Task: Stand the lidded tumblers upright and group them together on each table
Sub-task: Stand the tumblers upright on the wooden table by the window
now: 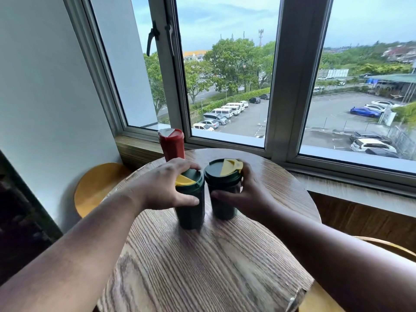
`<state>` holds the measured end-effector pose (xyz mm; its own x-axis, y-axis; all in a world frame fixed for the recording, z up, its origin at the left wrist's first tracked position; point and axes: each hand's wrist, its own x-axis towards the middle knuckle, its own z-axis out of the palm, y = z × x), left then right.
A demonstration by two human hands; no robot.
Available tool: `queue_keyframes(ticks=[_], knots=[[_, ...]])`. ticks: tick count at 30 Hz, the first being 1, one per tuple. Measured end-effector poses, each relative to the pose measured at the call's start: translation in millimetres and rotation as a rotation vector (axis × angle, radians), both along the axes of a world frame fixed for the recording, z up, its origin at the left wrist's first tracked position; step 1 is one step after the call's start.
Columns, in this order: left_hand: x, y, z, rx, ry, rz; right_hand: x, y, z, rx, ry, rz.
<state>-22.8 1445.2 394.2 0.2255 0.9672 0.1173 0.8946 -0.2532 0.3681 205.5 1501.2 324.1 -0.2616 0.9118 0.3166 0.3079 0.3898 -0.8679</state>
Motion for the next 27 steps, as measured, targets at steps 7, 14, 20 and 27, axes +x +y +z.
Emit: queue_keyframes(ticks=[7,14,20,27], knots=[[-10.1,7.9,4.9,0.034,-0.344,0.038,9.4,1.5,30.9,-0.100,-0.042,0.013],[-53.2,47.2,16.4,0.182,-0.660,0.246,-5.5,25.7,89.0,0.072,-0.288,-0.063],[-99.2,107.2,11.3,0.229,-0.514,0.375,-59.7,66.0,126.6,0.191,-0.765,-0.024],[-131.0,172.4,-8.8,0.060,-0.371,0.345,-144.0,128.1,133.8,-0.050,-0.892,-0.016]])
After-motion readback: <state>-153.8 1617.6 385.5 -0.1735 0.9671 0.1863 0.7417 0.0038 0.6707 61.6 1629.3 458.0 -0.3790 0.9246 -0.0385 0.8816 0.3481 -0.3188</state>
